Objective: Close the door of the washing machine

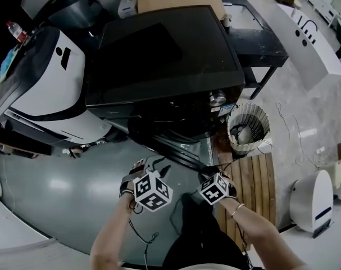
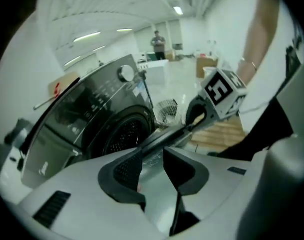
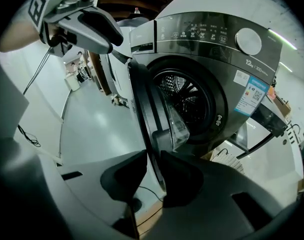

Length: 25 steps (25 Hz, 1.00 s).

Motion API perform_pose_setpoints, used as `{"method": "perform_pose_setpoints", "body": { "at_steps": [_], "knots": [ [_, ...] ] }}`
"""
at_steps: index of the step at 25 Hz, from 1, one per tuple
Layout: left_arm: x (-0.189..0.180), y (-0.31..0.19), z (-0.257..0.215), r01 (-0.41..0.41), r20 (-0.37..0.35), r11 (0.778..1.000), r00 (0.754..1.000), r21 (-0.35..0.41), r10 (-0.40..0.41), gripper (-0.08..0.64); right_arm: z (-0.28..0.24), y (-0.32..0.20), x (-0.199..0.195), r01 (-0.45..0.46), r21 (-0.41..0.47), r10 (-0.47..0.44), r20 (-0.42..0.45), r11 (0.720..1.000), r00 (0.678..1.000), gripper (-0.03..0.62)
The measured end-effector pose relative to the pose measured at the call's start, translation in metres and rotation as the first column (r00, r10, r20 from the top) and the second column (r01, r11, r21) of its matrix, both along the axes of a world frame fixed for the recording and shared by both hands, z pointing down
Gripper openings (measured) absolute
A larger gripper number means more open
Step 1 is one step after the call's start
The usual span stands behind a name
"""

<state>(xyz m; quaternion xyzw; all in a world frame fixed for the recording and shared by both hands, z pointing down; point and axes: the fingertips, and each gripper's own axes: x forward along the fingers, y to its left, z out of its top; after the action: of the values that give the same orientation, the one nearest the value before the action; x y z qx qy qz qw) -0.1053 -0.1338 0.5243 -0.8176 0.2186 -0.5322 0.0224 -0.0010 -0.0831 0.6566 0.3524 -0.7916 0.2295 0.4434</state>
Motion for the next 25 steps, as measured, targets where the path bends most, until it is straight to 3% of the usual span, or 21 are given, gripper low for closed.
{"method": "perform_pose_setpoints", "body": {
  "at_steps": [4, 9, 17, 25],
  "knots": [
    [0.01, -0.006, 0.016, -0.216, 0.157, 0.974, 0.966, 0.066, 0.204, 0.17, 0.0, -0.01, 0.005, 0.015, 0.019, -0.014, -0.018, 1.0, 1.0, 0.092],
    [0.035, -0.005, 0.037, -0.324, 0.207, 0.942, 0.931, 0.087, 0.3, 0.173, 0.0, -0.019, 0.012, 0.003, 0.033, -0.002, -0.031, 0.999, 1.0, 0.095],
    [0.05, -0.024, 0.051, -0.357, 0.26, 0.913, 0.917, 0.2, 0.301, 0.143, 0.001, -0.035, 0.019, -0.014, 0.05, 0.017, -0.056, 0.999, 0.998, 0.103],
    [0.056, -0.039, 0.049, -0.326, 0.214, 0.923, 0.935, 0.203, 0.283, 0.14, 0.001, -0.056, 0.027, -0.03, 0.088, 0.039, -0.105, 0.996, 0.994, 0.114]
  ]
}}
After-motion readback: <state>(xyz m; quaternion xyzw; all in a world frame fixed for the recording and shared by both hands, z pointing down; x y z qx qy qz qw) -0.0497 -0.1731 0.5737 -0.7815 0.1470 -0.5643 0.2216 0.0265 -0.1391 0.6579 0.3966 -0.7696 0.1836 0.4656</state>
